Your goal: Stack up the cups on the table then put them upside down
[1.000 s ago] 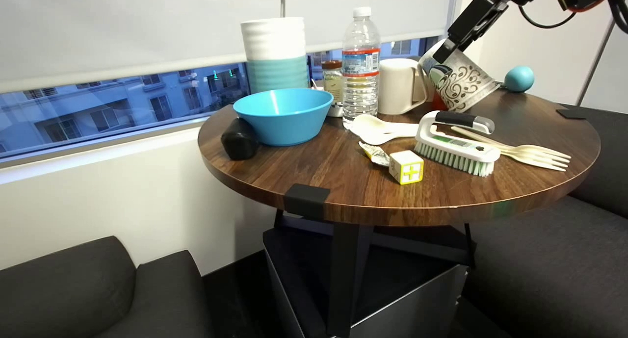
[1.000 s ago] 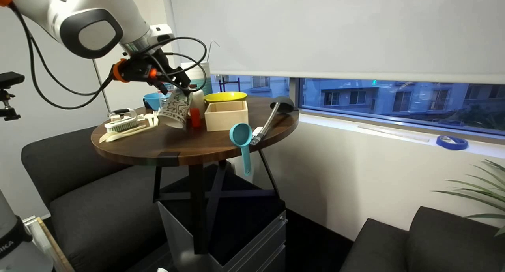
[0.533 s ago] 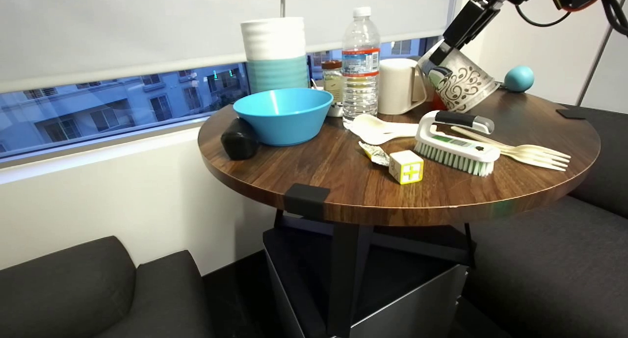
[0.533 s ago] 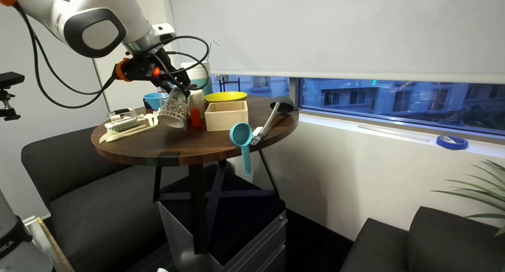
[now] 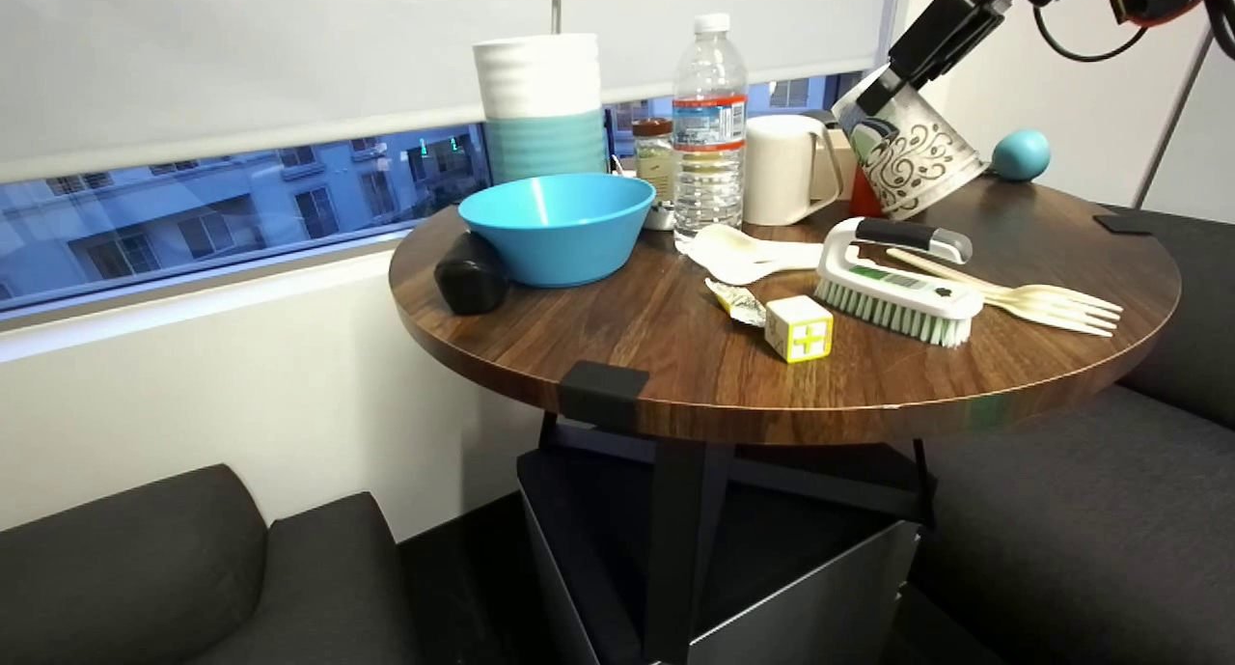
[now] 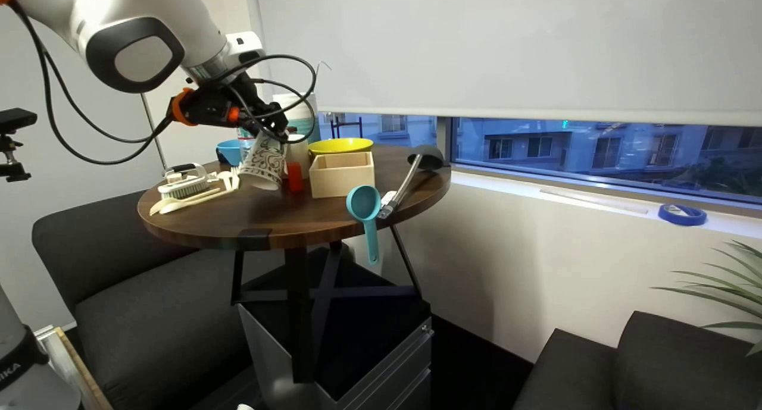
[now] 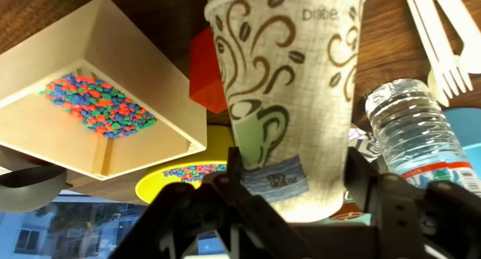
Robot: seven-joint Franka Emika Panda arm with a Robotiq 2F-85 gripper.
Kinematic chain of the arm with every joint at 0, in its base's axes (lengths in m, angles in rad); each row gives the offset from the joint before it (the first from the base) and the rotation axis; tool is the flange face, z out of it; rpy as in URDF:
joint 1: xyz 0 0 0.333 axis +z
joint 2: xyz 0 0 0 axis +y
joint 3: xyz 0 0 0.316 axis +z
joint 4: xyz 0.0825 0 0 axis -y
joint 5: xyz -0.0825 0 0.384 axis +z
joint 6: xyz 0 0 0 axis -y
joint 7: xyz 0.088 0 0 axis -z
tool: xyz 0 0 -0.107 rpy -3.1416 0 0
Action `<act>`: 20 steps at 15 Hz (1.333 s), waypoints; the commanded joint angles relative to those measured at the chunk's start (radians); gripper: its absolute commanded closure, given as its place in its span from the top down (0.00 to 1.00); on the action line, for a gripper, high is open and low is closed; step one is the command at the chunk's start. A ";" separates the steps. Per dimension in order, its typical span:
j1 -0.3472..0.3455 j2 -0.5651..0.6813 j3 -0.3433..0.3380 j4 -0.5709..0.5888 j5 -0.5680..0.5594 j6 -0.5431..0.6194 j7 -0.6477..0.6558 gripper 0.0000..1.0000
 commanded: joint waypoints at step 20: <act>0.099 0.060 -0.031 -0.008 0.015 0.175 0.098 0.93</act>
